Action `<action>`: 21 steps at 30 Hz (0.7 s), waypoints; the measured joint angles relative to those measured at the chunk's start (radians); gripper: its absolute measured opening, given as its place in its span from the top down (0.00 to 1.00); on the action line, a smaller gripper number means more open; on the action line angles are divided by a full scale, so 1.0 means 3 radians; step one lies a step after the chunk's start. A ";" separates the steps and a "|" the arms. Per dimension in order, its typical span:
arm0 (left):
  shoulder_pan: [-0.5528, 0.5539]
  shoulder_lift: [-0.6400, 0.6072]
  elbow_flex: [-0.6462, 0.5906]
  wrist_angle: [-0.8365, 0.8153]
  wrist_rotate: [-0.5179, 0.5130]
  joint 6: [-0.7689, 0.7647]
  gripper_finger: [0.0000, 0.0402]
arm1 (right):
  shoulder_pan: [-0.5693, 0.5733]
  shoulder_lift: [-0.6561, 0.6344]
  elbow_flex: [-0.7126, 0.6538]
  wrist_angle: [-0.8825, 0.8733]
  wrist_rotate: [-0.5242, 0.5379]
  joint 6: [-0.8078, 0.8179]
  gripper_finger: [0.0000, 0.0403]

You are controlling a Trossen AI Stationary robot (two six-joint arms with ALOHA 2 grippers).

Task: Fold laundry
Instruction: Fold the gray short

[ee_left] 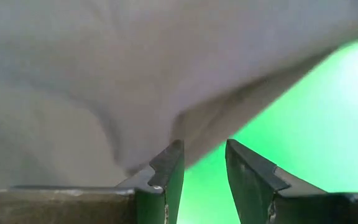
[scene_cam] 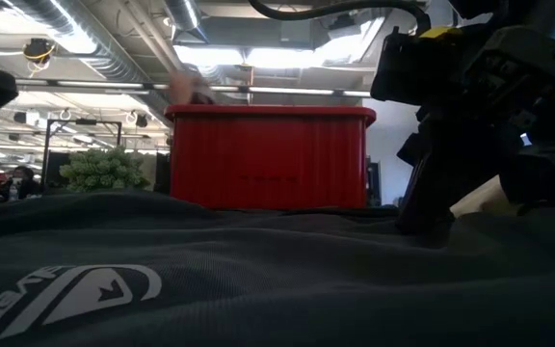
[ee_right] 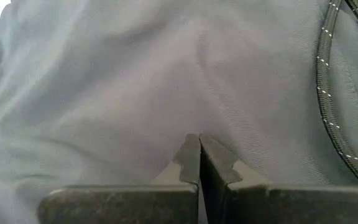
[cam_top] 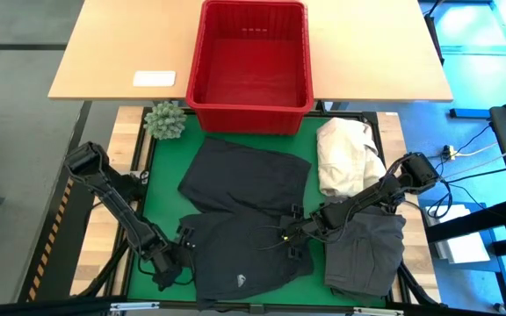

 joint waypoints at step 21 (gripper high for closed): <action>0.0122 0.0060 0.0000 0.0213 0.0098 -0.0376 0.82 | 0.0000 0.0000 -0.0001 0.0010 0.0000 -0.0001 1.00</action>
